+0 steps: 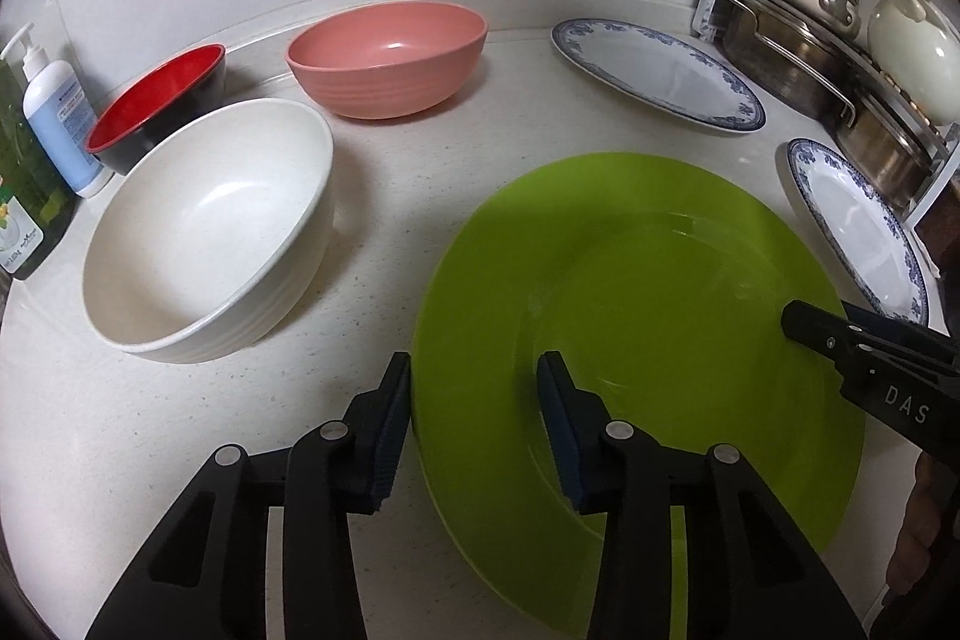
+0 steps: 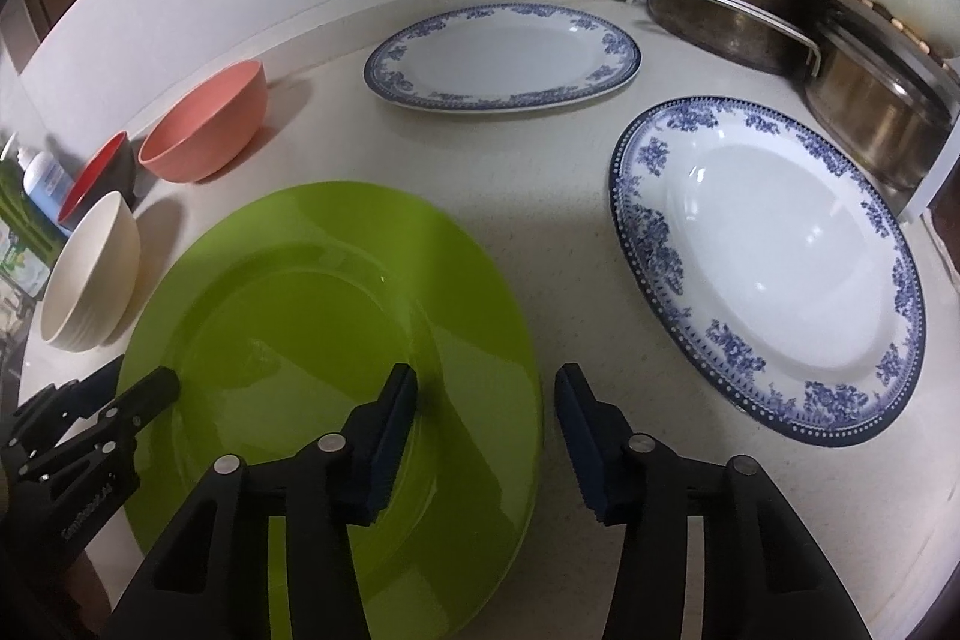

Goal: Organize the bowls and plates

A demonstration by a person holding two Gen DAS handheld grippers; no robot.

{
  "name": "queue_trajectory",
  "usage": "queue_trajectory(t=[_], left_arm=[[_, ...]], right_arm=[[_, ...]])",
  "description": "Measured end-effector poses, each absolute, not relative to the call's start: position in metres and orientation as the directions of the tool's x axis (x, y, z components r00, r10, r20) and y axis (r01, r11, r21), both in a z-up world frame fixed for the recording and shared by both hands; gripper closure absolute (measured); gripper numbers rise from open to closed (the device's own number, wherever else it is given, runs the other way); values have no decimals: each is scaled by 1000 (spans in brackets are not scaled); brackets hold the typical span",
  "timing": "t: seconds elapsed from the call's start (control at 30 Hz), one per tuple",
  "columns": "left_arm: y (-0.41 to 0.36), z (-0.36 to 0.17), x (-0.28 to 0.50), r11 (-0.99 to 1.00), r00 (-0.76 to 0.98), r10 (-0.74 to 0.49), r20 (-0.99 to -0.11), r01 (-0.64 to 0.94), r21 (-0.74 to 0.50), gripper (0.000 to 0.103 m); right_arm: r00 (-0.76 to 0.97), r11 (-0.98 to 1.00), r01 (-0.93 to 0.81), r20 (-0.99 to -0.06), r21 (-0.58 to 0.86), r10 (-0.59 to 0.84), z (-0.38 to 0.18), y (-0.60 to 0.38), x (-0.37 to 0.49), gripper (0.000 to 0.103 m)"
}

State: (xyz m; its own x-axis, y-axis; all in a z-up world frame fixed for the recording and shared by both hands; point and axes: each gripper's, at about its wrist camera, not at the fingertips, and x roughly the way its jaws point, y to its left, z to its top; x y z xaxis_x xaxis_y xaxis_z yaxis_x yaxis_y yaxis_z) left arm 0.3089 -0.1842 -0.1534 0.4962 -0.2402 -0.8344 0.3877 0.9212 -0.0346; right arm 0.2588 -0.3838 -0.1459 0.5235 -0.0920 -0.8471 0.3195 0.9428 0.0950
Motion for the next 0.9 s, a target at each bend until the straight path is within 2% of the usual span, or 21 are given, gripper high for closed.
queue_trajectory(t=[0.1,0.53,0.9], left_arm=[[-185,-154,310,922,498,-239,-834,385,-35,62],[-178,-150,304,931,504,-218,-836,364,-23,62],[-159,-120,289,935,552,-236,-800,354,-32,62]], right_arm=[[524,946,309,-848,100,-82,-146,-382,260,62],[508,947,309,-858,92,-82,-141,-378,257,64],[525,947,307,-847,91,-88,-115,-364,246,64]])
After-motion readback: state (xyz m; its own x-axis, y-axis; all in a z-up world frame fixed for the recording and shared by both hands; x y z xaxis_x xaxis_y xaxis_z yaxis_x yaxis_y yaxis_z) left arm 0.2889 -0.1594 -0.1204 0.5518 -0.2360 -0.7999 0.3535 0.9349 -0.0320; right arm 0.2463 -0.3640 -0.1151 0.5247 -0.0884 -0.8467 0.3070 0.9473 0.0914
